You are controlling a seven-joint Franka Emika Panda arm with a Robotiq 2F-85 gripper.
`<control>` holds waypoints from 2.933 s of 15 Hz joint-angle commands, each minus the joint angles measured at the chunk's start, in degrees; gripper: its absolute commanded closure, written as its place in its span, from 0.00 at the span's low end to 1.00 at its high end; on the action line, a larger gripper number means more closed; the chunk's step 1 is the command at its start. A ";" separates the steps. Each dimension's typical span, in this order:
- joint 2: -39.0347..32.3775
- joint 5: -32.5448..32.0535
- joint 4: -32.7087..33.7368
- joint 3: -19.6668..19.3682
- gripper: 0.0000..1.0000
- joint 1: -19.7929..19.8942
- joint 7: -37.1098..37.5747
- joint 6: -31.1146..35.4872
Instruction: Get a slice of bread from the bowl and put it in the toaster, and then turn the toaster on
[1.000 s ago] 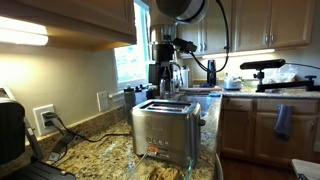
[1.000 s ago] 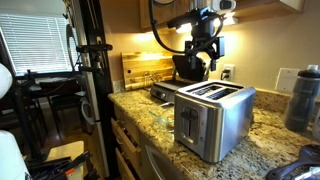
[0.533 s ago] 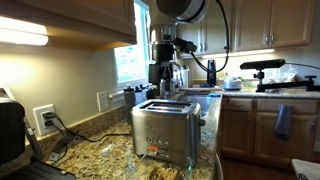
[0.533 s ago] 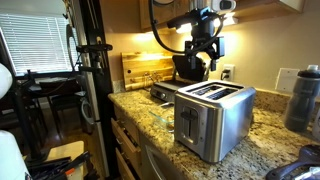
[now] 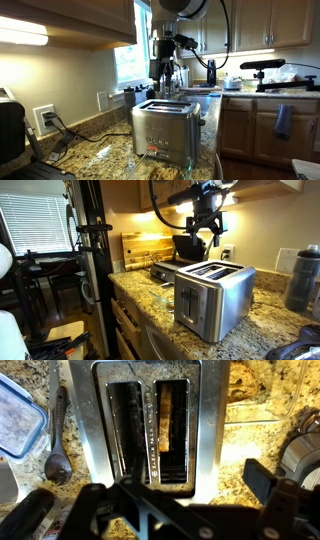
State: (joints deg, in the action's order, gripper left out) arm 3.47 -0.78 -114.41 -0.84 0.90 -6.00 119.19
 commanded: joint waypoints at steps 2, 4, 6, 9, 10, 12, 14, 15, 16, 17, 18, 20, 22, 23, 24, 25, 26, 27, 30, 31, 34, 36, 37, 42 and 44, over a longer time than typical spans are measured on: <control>6.05 -0.82 -2.26 -1.29 0.00 0.98 -0.60 -1.25; 8.57 -0.93 -3.49 -1.66 0.00 1.32 -0.54 -1.57; 11.03 -1.86 -4.94 -1.90 0.00 1.52 0.24 -1.67; 14.81 -1.74 -7.92 -2.12 0.00 1.84 0.95 -1.66; 16.14 -1.68 -9.23 -2.19 0.00 1.94 1.08 -1.62; 18.58 -2.22 -11.75 -2.21 0.00 2.19 1.55 -1.64; 20.91 -3.34 -14.74 -2.07 0.00 2.55 2.01 -1.00; 21.31 -3.81 -15.83 -2.04 0.00 2.70 2.21 -0.79; 21.99 -4.32 -17.08 -2.03 0.00 2.88 2.41 -0.68; 22.43 -4.59 -18.19 -2.05 0.00 3.00 2.57 -0.64; 22.80 -4.87 -19.21 -2.01 0.00 3.09 2.73 -0.53; 23.30 -5.32 -21.11 -1.92 0.00 3.26 3.30 -0.07; 23.42 -5.69 -22.49 -1.92 0.00 3.39 3.69 0.00; 23.38 -5.78 -23.07 -1.96 0.00 3.41 3.68 0.10; 22.99 -5.47 -23.20 -2.14 0.00 3.29 3.32 -0.36; 20.45 -4.44 -20.20 -2.41 0.00 2.71 2.25 -1.14; 20.45 -4.44 -20.69 -2.41 0.00 2.71 2.25 -1.14; 20.45 -4.44 -20.92 -2.41 0.00 2.71 2.25 -1.14; 20.45 -4.44 -21.01 -2.41 0.00 2.71 2.25 -1.14; 20.45 -4.44 -21.01 -2.41 0.00 2.71 2.25 -1.14; 21.44 -4.73 -21.33 -2.45 0.00 2.98 2.52 -1.33; 23.06 -5.03 -22.13 -2.48 0.00 3.32 2.98 -1.21; 23.63 -4.85 -22.32 -2.62 0.00 3.35 2.88 -1.48; 27.50 -4.61 -24.36 -3.35 0.00 3.69 2.40 -2.44; 28.96 -4.53 -25.93 -3.55 0.00 3.74 2.51 -2.27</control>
State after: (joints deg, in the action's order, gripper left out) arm 27.66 -5.16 -136.42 -4.07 4.10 -3.81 117.73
